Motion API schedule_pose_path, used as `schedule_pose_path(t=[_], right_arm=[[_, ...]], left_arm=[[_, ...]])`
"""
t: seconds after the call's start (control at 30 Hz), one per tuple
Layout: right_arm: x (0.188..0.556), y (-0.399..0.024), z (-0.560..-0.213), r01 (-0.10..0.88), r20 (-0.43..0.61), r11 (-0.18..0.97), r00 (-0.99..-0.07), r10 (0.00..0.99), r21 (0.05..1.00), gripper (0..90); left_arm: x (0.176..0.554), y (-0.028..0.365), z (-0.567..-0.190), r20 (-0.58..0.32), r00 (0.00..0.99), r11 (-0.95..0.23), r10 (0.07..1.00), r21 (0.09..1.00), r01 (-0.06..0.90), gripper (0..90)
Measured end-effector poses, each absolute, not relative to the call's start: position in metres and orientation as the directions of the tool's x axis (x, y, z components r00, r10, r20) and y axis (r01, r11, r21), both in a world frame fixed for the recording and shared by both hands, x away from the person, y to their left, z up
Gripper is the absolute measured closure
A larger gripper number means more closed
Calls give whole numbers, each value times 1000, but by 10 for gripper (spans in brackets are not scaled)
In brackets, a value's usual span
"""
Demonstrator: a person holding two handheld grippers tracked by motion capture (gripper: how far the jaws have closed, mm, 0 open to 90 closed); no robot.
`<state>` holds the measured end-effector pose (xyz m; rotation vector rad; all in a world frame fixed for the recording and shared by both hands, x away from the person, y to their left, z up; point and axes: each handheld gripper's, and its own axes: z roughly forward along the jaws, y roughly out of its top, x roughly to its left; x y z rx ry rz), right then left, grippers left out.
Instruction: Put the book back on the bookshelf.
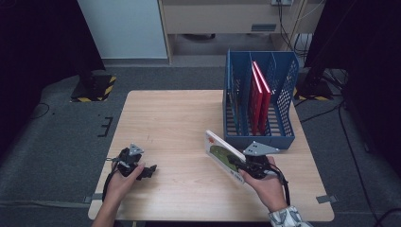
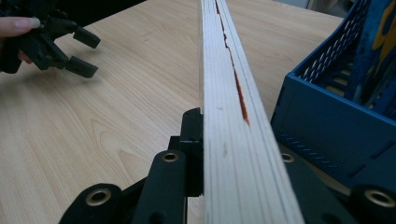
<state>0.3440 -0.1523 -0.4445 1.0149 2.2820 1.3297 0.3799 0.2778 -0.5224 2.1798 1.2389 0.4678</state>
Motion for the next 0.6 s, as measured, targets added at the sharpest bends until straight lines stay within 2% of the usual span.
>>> schedule_pose_path(t=[0.6], right_arm=[[336, -162, -404, 382, 39, 323, -695, 718, 866, 756]], left_arm=[[379, 275, -525, 20, 529, -423, 849, 625, 656, 45]])
